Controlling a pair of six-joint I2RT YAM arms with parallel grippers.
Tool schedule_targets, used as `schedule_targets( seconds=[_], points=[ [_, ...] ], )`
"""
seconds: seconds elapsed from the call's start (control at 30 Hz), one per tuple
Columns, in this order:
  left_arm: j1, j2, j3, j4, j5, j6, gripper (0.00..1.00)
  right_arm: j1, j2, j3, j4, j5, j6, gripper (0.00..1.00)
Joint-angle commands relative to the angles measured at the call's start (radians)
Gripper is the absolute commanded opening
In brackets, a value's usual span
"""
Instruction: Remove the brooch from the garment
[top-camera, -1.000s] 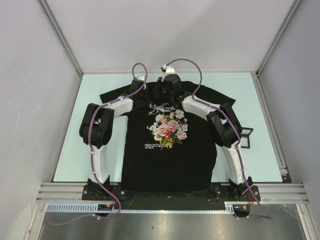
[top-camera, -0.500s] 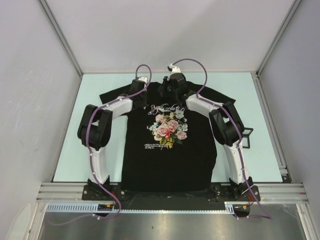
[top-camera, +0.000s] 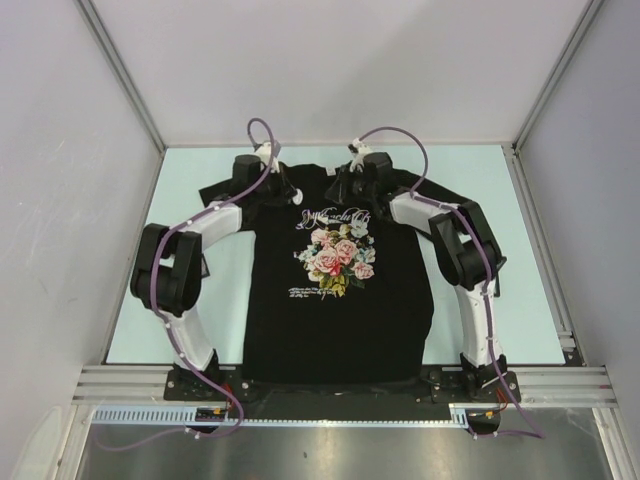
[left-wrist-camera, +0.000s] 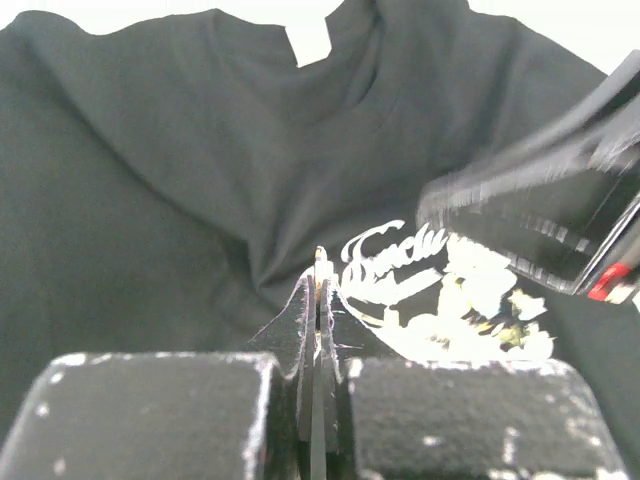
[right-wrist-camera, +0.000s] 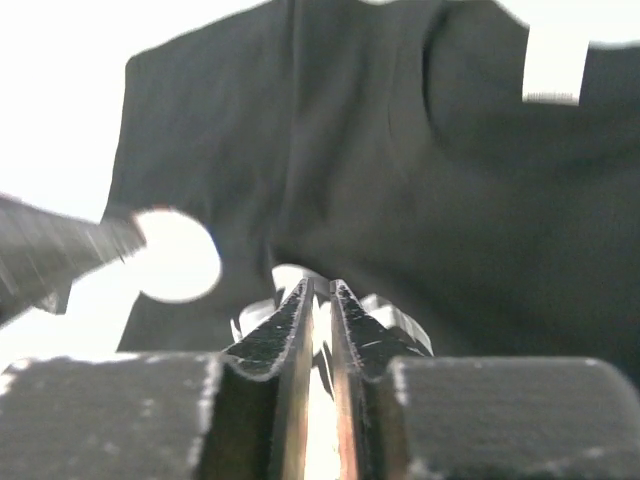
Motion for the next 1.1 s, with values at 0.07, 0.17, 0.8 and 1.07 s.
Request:
schedule_targets(
  seconds=[0.07,0.17,0.8,1.07],
  points=[
    [0.061,-0.058,-0.151,0.416,0.297,-0.207,0.0,-0.054,-0.112,-0.126,0.148,-0.343,-0.042,0.23],
    [0.089,-0.063,-0.219,0.606,0.379,-0.313,0.0,-0.067,-0.121,-0.18,0.266,-0.427,-0.002,0.26],
    [0.104,0.034,-0.308,1.157,0.506,-0.649,0.0,-0.077,-0.022,-0.238,0.887,-0.561,0.406,0.41],
    [0.103,0.049,-0.311,1.204,0.509,-0.684,0.0,-0.079,0.001,-0.238,0.972,-0.542,0.483,0.29]
  ],
)
